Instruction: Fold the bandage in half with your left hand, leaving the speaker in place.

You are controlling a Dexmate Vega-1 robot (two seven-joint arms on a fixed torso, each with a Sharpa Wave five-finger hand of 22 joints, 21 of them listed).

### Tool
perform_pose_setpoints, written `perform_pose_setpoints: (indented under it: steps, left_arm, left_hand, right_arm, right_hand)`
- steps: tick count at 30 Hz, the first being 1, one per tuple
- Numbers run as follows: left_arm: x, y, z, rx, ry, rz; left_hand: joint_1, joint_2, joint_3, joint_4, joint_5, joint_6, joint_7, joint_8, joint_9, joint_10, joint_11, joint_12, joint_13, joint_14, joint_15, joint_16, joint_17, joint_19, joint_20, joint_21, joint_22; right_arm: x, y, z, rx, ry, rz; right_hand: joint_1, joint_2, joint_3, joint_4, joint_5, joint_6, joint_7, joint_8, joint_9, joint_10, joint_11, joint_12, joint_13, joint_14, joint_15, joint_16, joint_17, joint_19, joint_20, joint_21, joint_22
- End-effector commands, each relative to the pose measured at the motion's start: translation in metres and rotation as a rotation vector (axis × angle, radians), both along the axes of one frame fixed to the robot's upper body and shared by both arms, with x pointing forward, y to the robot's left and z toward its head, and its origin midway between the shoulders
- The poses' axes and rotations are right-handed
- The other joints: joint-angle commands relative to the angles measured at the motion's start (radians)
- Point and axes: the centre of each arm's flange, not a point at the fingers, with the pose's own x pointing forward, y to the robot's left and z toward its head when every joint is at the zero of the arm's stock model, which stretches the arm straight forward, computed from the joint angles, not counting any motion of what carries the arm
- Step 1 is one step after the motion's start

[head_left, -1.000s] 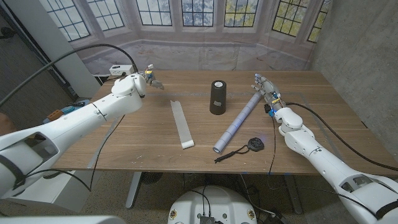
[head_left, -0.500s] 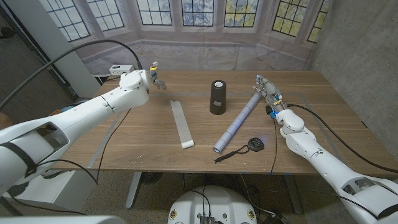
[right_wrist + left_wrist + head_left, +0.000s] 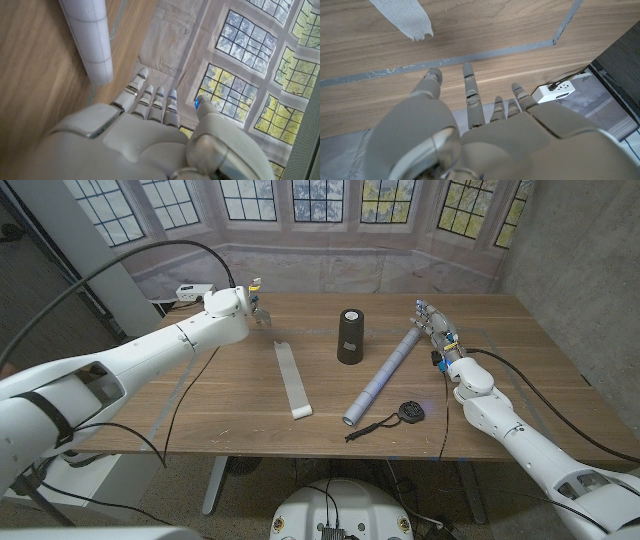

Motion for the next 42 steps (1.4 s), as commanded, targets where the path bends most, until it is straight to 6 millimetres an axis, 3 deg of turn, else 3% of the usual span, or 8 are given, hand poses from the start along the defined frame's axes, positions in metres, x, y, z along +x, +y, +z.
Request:
perform_pose_setpoints:
  steps: [1,14,30,42]
  left_arm:
    - [0.004,-0.006,-0.002,0.023,0.025,0.014]
    - [0.007,-0.008,-0.008,0.084,0.008,0.038]
    - [0.016,-0.026,-0.016,0.168,-0.044,0.023]
    - [0.020,-0.034,-0.033,0.154,-0.044,0.003]
  left_hand:
    - [0.012,0.004,-0.004,0.001,0.004,0.010,-0.001,0.004,0.002,0.008,-0.006,0.007,0.001,0.008,-0.004,0.010,0.002,0.018,-0.003,0.005,0.002]
    - [0.028,0.004,-0.003,-0.005,0.009,0.010,0.000,-0.007,0.002,0.024,-0.011,0.009,0.001,0.029,-0.012,0.013,0.001,0.037,-0.007,0.009,0.002]
    - [0.048,-0.006,-0.005,-0.010,0.010,0.027,0.001,-0.012,0.003,0.058,-0.019,0.014,0.000,0.065,-0.024,0.017,0.001,0.067,-0.010,0.014,0.002]
    - [0.083,-0.019,-0.001,-0.020,0.009,0.004,-0.002,-0.025,0.003,0.059,-0.020,0.010,0.000,0.069,-0.023,0.012,0.001,0.074,-0.010,0.012,0.002]
  right_arm:
    - [-0.004,-0.004,-0.002,0.016,-0.021,-0.008]
    - [-0.007,-0.005,-0.007,0.043,-0.039,-0.018]
    - [-0.007,-0.012,-0.010,0.077,-0.062,-0.031]
    - [-0.006,-0.016,-0.015,0.097,-0.066,-0.037]
  right_hand:
    - [0.014,0.001,0.002,-0.005,0.001,0.010,0.003,-0.001,0.000,0.005,0.000,0.002,0.002,0.008,-0.036,0.010,-0.001,0.011,-0.051,0.002,0.003]
    - [0.015,0.001,0.003,-0.006,0.001,0.015,0.003,-0.003,0.000,0.008,0.004,0.002,0.002,0.009,-0.037,0.010,-0.001,0.011,-0.050,0.001,0.003]
    - [0.016,0.001,0.005,-0.008,0.001,0.023,0.003,-0.004,0.000,0.010,0.003,0.001,0.002,0.010,-0.037,0.011,-0.001,0.012,-0.049,0.000,0.003]
    - [0.016,0.001,0.005,-0.008,0.001,0.029,0.003,-0.004,0.000,0.011,0.009,0.000,0.002,0.011,-0.034,0.011,0.000,0.012,-0.050,0.000,0.003]
